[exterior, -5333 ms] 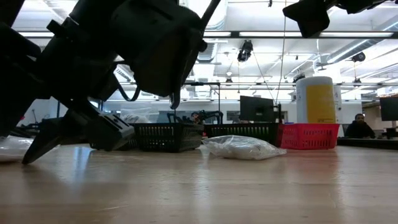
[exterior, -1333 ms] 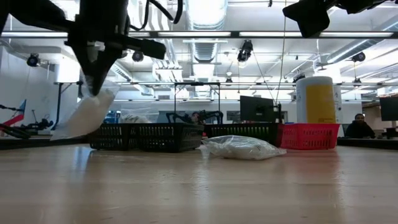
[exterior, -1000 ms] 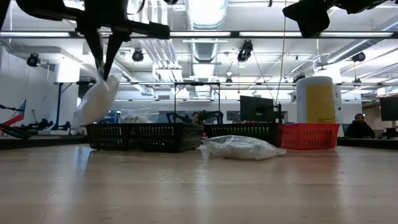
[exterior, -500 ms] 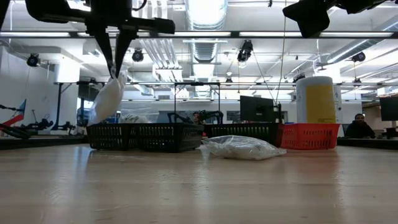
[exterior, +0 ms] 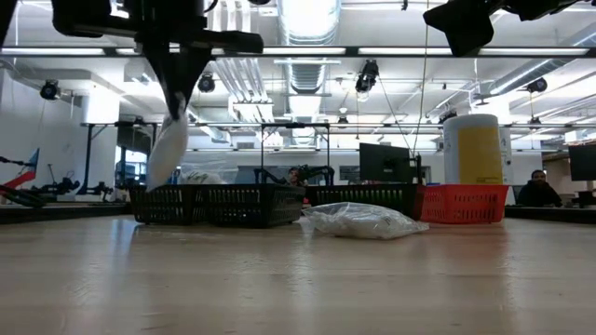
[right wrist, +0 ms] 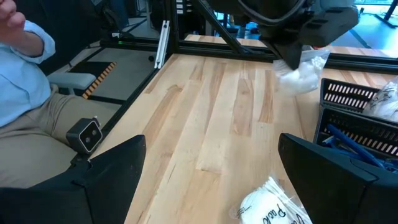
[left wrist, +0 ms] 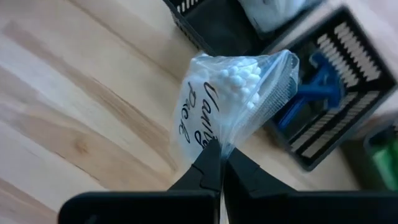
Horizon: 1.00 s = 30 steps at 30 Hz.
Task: Pick & Place Travel size toiletries
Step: Put the middle left vanity pack into the left black bin
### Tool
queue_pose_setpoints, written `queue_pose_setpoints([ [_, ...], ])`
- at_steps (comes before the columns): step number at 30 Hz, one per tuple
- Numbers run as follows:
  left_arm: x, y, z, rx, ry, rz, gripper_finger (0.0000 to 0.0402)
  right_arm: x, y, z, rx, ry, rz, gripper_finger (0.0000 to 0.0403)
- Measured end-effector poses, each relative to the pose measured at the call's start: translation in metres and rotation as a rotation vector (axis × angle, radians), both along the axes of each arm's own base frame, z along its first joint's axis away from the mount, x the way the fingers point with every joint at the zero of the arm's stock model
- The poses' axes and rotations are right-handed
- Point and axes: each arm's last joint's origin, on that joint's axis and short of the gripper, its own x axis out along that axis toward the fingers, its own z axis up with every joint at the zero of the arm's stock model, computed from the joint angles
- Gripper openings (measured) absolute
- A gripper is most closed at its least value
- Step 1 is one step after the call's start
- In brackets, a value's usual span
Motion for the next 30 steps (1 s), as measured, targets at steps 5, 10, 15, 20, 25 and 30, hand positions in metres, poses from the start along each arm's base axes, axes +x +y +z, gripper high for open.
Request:
queue_pose_setpoints([
  [5,0.004,0.001,0.004,-0.025,-0.092,0.146,0.0007,0.0,0.0,0.0,0.0,0.0,0.0,0.0364],
  [10,0.001,0.004,0.013,-0.014,-0.123,0.288,0.0003,0.0,0.0,0.0,0.0,0.0,-0.001,0.0364],
  [15,-0.003,0.022,0.026,-0.023,-0.194,0.407,0.0003,0.0,0.0,0.0,0.0,0.0,0.0,0.0364],
  [20,-0.003,0.029,0.031,-0.057,-0.246,0.483,0.0003,0.0,0.0,0.0,0.0,0.0,0.0,0.0364],
  [25,-0.003,0.037,0.033,-0.041,-0.306,0.612,0.0002,0.0,0.0,0.0,0.0,0.0,0.0,0.0364],
  [30,-0.005,0.053,0.04,-0.023,-0.331,0.649,0.0001,0.0,0.0,0.0,0.0,0.0,0.0,0.0364],
])
